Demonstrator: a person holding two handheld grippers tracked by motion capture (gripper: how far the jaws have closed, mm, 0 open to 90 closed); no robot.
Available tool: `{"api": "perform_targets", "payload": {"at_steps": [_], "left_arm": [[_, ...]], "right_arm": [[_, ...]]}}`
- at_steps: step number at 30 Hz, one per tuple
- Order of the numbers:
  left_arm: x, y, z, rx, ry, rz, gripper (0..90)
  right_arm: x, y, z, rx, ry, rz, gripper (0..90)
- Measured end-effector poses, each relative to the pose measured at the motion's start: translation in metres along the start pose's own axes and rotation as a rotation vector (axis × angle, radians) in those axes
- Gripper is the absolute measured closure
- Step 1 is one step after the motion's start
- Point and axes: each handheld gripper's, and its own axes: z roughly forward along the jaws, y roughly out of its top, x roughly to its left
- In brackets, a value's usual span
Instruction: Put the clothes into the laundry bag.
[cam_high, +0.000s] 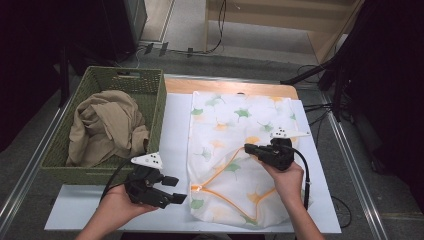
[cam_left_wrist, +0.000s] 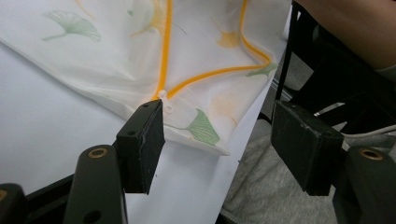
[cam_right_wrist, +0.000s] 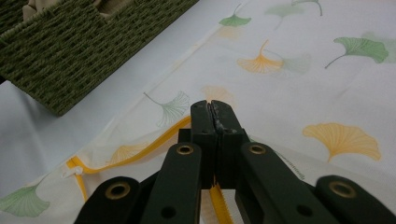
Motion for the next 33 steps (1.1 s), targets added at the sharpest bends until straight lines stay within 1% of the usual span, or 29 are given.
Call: {"api": "perform_targets", "payload": {"at_steps": [2, 5, 9, 11, 12, 13, 15, 17, 21, 24, 27, 29, 33], "left_arm": [[0.001, 0.004, -0.007, 0.007, 0.015, 0.006, 35.1], [0.005, 0.009, -0.018, 0.012, 0.025, 0.003, 34.9], [0.01, 0.016, -0.031, 0.014, 0.043, 0.013, 34.6], [0.014, 0.019, -0.038, 0.017, 0.053, 0.008, 33.6], [0.016, 0.021, -0.041, 0.025, 0.061, 0.011, 33.1], [0.017, 0.023, -0.044, 0.029, 0.065, 0.004, 32.4], [0.018, 0.026, -0.05, 0.02, 0.058, -0.007, 32.1], [0.021, 0.029, -0.057, 0.008, 0.061, -0.004, 32.1], [0.029, 0.033, -0.069, 0.0, 0.098, -0.012, 32.1], [0.034, 0.036, -0.076, 0.005, 0.115, 0.003, 32.1], [0.04, 0.04, -0.084, 0.014, 0.144, 0.015, 32.1], [0.047, 0.042, -0.09, 0.011, 0.157, 0.01, 32.1], [0.06, 0.044, -0.1, -0.002, 0.182, -0.015, 30.8]], "right_arm": [[0.0, 0.0, 0.0, 0.004, 0.001, -0.002, 89.0], [0.001, 0.0, 0.0, 0.003, 0.001, -0.003, 89.1], [0.0, 0.0, 0.0, 0.003, 0.002, -0.003, 89.1], [0.0, 0.0, 0.0, 0.003, 0.002, -0.003, 89.0], [0.0, 0.0, 0.0, 0.002, 0.002, -0.005, 89.1], [0.0, 0.0, 0.0, 0.003, 0.001, -0.007, 89.0], [0.001, 0.0, 0.0, 0.003, -0.001, -0.005, 89.1], [0.001, 0.0, 0.001, 0.003, -0.004, -0.008, 89.1], [0.001, -0.001, 0.0, 0.002, -0.001, -0.007, 89.0], [0.001, -0.001, 0.0, 0.003, -0.001, -0.009, 89.0], [0.0, -0.001, 0.001, 0.006, 0.0, -0.007, 89.0], [0.001, -0.001, 0.001, 0.007, -0.001, -0.008, 89.0], [0.001, -0.001, 0.001, 0.011, 0.0, -0.013, 89.0]]}}
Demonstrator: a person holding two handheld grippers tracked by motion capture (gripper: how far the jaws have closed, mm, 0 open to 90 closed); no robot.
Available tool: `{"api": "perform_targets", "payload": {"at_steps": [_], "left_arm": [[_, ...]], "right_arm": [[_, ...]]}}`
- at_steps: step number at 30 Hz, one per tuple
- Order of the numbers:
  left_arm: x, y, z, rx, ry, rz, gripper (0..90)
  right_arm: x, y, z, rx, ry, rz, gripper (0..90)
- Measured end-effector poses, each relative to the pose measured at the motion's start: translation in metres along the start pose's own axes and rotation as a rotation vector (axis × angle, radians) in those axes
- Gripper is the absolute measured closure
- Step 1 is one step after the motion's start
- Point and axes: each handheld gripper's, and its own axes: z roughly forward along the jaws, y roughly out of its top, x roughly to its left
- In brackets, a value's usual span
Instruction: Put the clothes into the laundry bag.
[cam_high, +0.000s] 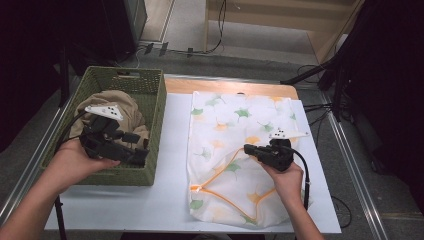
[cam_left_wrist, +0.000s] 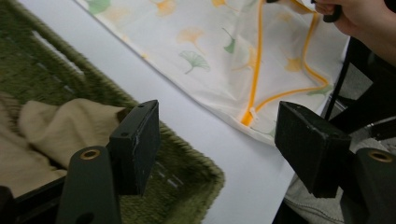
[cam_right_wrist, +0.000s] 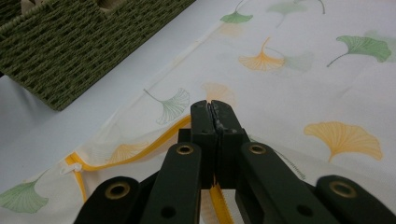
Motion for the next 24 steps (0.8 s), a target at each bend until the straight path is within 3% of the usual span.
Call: {"api": "perform_targets", "payload": {"at_steps": [11, 18, 24], "left_arm": [[0.038, 0.002, -0.016, -0.017, 0.075, -0.013, 26.0], [0.064, 0.007, -0.027, -0.022, 0.165, -0.07, 13.4], [0.092, 0.007, -0.025, -0.004, 0.238, -0.13, 1.7]], "right_arm": [[0.0, 0.0, 0.001, 0.004, -0.002, -0.002, 88.9], [0.001, -0.001, 0.002, 0.01, 0.001, 0.0, 88.9], [0.002, -0.001, 0.003, 0.014, 0.001, 0.004, 88.9]]}}
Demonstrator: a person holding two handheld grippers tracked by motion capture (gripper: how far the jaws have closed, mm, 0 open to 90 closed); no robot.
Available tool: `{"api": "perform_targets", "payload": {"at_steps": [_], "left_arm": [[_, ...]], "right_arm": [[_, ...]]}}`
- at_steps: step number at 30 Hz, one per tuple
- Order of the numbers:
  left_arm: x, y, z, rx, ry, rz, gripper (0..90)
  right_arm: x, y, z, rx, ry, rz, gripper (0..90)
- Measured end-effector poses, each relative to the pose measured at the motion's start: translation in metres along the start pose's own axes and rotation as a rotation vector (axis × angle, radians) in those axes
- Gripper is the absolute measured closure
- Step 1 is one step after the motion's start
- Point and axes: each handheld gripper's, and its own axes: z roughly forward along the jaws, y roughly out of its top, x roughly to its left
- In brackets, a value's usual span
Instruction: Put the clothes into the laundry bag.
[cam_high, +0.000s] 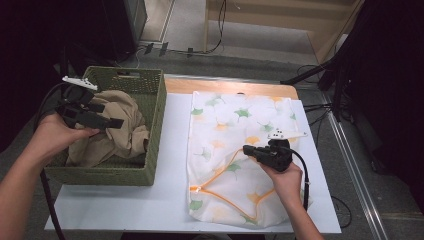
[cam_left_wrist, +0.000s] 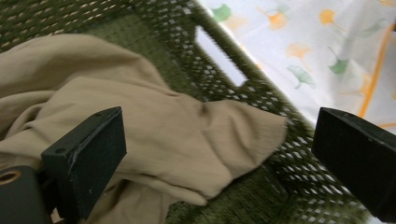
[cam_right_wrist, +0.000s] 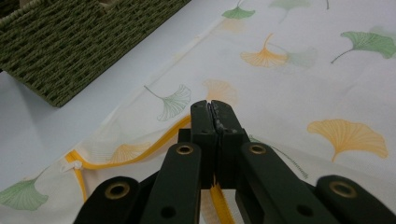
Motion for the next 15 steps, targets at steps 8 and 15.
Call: {"api": "perform_targets", "payload": {"at_steps": [8, 15], "left_arm": [[0.037, -0.002, 0.018, 0.002, 0.067, -0.078, 0.0], [0.054, -0.002, 0.049, 0.007, 0.098, -0.119, 0.0]], "right_arm": [[0.0, 0.0, 0.001, 0.001, -0.001, -0.008, 88.9], [0.0, -0.001, 0.002, 0.01, -0.001, -0.016, 88.9]]}}
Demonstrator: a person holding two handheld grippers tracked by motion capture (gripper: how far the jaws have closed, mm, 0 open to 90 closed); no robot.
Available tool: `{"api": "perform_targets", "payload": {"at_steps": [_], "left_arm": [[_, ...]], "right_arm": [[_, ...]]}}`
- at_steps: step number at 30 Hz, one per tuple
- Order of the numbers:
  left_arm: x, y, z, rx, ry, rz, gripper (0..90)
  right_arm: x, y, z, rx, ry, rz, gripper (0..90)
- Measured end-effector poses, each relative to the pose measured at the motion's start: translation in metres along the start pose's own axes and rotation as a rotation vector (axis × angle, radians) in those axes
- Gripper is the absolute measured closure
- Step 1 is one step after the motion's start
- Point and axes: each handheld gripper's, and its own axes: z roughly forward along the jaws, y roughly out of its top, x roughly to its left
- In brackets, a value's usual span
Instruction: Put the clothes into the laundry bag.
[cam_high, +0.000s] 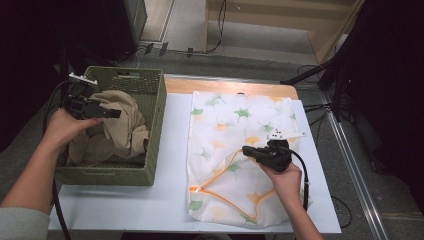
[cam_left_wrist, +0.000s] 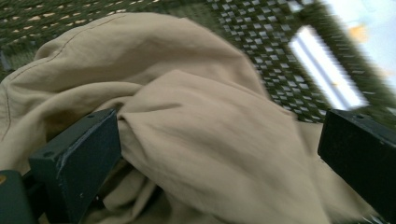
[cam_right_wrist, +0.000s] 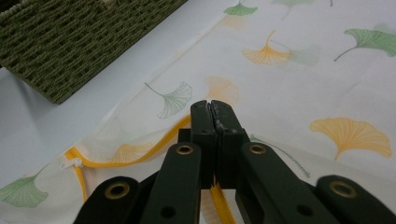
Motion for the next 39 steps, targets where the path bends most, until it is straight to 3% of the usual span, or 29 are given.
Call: {"api": "perform_targets", "payload": {"at_steps": [5, 11, 15, 17, 20, 23, 26, 29, 32, 36, 38, 39], "left_arm": [[0.005, -0.005, 0.027, 0.044, 0.011, -0.034, 0.0], [0.003, -0.016, 0.049, 0.028, -0.082, -0.082, 0.0], [-0.002, -0.021, 0.054, 0.047, -0.124, -0.078, 0.0], [-0.006, -0.022, 0.056, 0.065, -0.125, -0.055, 0.0], [-0.009, -0.023, 0.061, 0.094, -0.099, -0.029, 0.0], [-0.007, -0.024, 0.066, 0.089, -0.054, -0.026, 0.0], [-0.009, -0.028, 0.073, 0.106, 0.045, -0.015, 0.0], [-0.007, -0.031, 0.078, 0.118, 0.097, 0.003, 0.0], [-0.005, -0.032, 0.08, 0.101, 0.126, -0.004, 0.0], [-0.002, -0.035, 0.079, 0.081, 0.134, -0.003, 1.5], [0.0, -0.037, 0.078, 0.09, 0.13, -0.011, 8.4], [0.001, -0.037, 0.077, 0.102, 0.122, -0.022, 16.7]], "right_arm": [[0.0, -0.002, 0.0, 0.001, 0.003, 0.005, 88.9], [-0.001, -0.002, -0.001, 0.0, 0.0, -0.001, 88.9], [0.0, -0.002, -0.001, 0.0, -0.003, -0.003, 88.9], [0.0, -0.002, 0.0, 0.0, -0.004, -0.003, 88.9], [0.0, -0.002, 0.001, 0.0, -0.004, -0.002, 88.9], [0.001, -0.002, 0.001, 0.001, -0.007, -0.006, 88.9], [0.0, -0.002, 0.001, 0.005, -0.005, -0.004, 88.9], [-0.001, -0.002, 0.002, 0.005, -0.005, -0.003, 88.9], [0.0, -0.003, 0.002, 0.005, -0.006, -0.005, 88.9], [0.0, -0.003, 0.001, 0.005, -0.007, -0.004, 88.9], [0.0, -0.004, 0.001, 0.006, -0.008, -0.004, 88.9], [0.0, -0.004, 0.001, 0.005, -0.008, -0.004, 88.9]]}}
